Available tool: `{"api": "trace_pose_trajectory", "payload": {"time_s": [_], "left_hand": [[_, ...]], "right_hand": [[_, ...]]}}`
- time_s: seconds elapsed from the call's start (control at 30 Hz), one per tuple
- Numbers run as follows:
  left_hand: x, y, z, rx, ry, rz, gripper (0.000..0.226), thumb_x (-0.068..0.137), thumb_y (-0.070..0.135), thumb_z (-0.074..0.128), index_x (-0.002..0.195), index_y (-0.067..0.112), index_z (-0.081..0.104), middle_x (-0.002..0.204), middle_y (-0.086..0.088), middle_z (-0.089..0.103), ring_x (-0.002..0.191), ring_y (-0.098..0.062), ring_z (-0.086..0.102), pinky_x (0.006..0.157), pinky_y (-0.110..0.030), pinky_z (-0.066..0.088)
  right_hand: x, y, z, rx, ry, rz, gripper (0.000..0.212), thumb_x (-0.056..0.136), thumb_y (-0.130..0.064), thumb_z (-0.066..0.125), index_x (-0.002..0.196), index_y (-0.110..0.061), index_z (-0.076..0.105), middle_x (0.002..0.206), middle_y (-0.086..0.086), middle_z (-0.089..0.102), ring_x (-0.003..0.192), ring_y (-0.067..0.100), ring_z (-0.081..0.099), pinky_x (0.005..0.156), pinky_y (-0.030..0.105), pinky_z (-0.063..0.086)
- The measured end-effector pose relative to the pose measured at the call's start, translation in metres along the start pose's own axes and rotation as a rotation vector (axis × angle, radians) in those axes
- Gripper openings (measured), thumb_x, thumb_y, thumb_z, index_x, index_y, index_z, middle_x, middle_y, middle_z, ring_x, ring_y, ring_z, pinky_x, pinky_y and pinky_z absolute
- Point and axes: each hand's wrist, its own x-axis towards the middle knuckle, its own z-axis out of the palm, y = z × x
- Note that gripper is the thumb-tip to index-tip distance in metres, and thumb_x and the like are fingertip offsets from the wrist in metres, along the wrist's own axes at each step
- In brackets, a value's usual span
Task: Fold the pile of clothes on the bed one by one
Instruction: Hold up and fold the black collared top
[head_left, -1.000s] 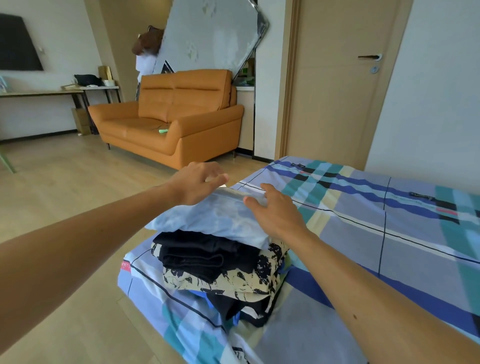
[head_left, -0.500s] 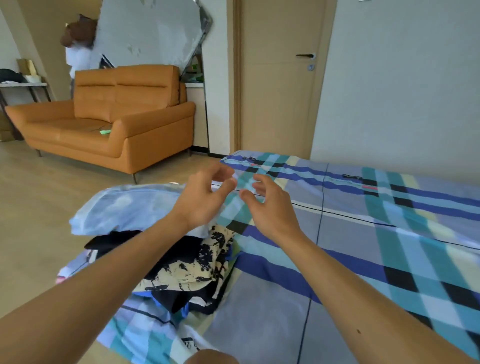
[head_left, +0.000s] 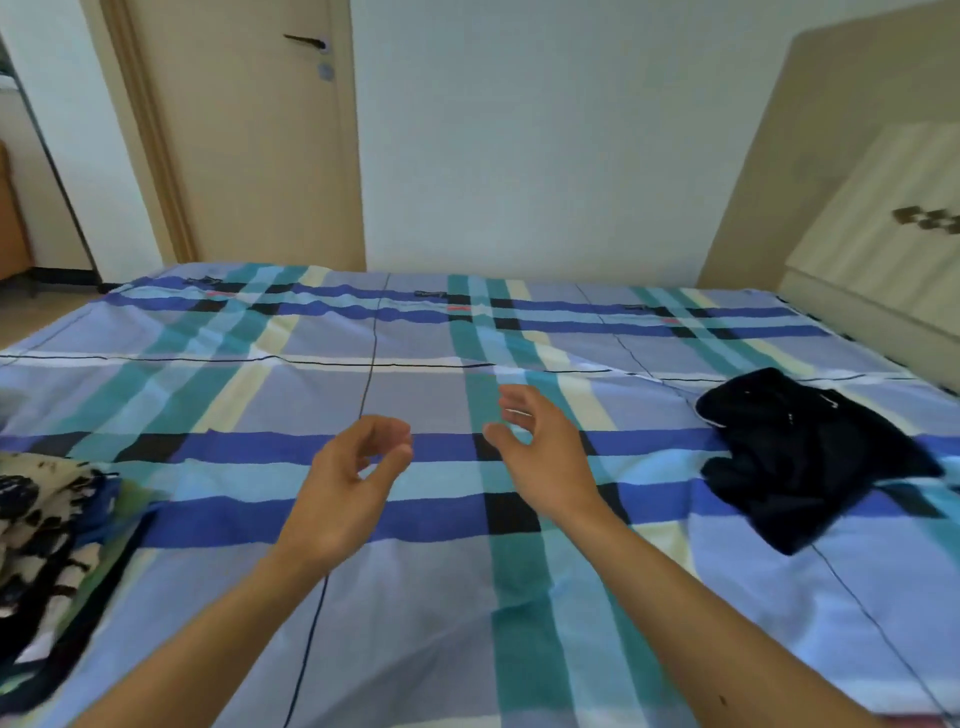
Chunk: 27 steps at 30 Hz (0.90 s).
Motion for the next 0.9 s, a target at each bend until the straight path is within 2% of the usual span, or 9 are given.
{"api": "trace_pose_trajectory", "payload": {"time_s": [0.17,0.3,0.4,0.5,0.6,0.7,0.77,0.8,0.9], "left_hand": [[-0.013,0.002,0.053,0.035,-0.212,0.058,0.017,0.092,0.032,0.064,0.108,0.035,0.066,0.113,0.019,0.067,0.108,0.001,0.061,0.099,-0.029,0.045],[-0.018,-0.002,0.067,0.09,-0.32,0.096,0.026,0.085,0.046,0.06,0.11,0.042,0.063,0.113,0.027,0.064,0.109,0.008,0.057,0.096,-0.026,0.042],[-0.017,-0.014,0.068,0.145,-0.38,0.098,0.036,0.076,0.059,0.056,0.109,0.049,0.062,0.112,0.031,0.064,0.11,0.009,0.057,0.097,-0.028,0.044],[-0.015,-0.026,0.069,0.208,-0.416,0.078,0.041,0.074,0.064,0.054,0.111,0.047,0.061,0.114,0.03,0.064,0.113,0.004,0.058,0.096,-0.03,0.046],[-0.012,-0.03,0.071,0.251,-0.457,0.073,0.045,0.074,0.065,0.051,0.113,0.045,0.059,0.117,0.03,0.06,0.114,0.005,0.056,0.094,-0.027,0.046],[-0.008,-0.031,0.076,0.229,-0.459,0.041,0.045,0.074,0.064,0.051,0.113,0.044,0.059,0.117,0.029,0.061,0.113,0.007,0.055,0.093,-0.025,0.045],[-0.007,-0.032,0.08,0.202,-0.46,0.011,0.046,0.073,0.063,0.051,0.113,0.043,0.061,0.115,0.028,0.063,0.11,0.008,0.057,0.094,-0.024,0.045],[-0.007,-0.032,0.082,0.197,-0.466,-0.003,0.045,0.073,0.062,0.051,0.113,0.042,0.061,0.114,0.028,0.063,0.109,0.009,0.057,0.094,-0.024,0.045],[-0.006,-0.034,0.087,0.166,-0.475,-0.034,0.037,0.078,0.058,0.055,0.111,0.042,0.063,0.112,0.028,0.065,0.105,0.015,0.057,0.09,-0.02,0.045]], "right_hand": [[-0.016,0.101,-0.069,-0.263,0.141,0.134,0.044,0.091,-0.021,0.07,0.133,-0.016,0.057,0.133,0.002,0.057,0.122,0.015,0.055,0.094,0.016,0.043],[-0.003,0.15,-0.128,-0.493,0.182,0.282,0.045,0.086,-0.022,0.074,0.128,-0.018,0.06,0.144,0.01,0.04,0.126,0.026,0.051,0.103,0.031,0.041],[0.003,0.187,-0.166,-0.715,0.162,0.492,0.037,0.082,-0.025,0.076,0.118,-0.028,0.064,0.162,0.012,0.013,0.149,0.031,0.021,0.119,0.05,0.023],[-0.002,0.215,-0.193,-0.757,0.167,0.735,0.045,0.08,-0.027,0.078,0.122,-0.036,0.064,0.166,0.011,-0.001,0.153,0.036,-0.002,0.122,0.055,0.009],[-0.002,0.242,-0.208,-0.667,0.196,0.808,0.062,0.059,-0.05,0.08,0.119,-0.038,0.066,0.156,0.01,0.031,0.142,0.037,0.032,0.115,0.053,0.03],[0.007,0.275,-0.213,-0.607,0.225,0.766,0.064,0.048,-0.052,0.076,0.104,-0.021,0.068,0.117,0.008,0.06,0.104,0.031,0.061,0.087,0.041,0.052],[0.007,0.258,-0.205,-0.568,0.268,0.728,0.049,0.059,-0.039,0.079,0.089,-0.009,0.054,0.088,0.009,0.055,0.082,0.03,0.058,0.058,0.031,0.045],[0.008,0.25,-0.201,-0.544,0.296,0.699,0.048,0.063,-0.035,0.08,0.087,-0.007,0.05,0.083,0.007,0.051,0.077,0.028,0.055,0.053,0.03,0.04],[0.017,0.232,-0.188,-0.422,0.3,0.578,0.051,0.073,-0.029,0.086,0.109,-0.003,0.061,0.105,0.006,0.058,0.093,0.024,0.059,0.074,0.034,0.05]]}}
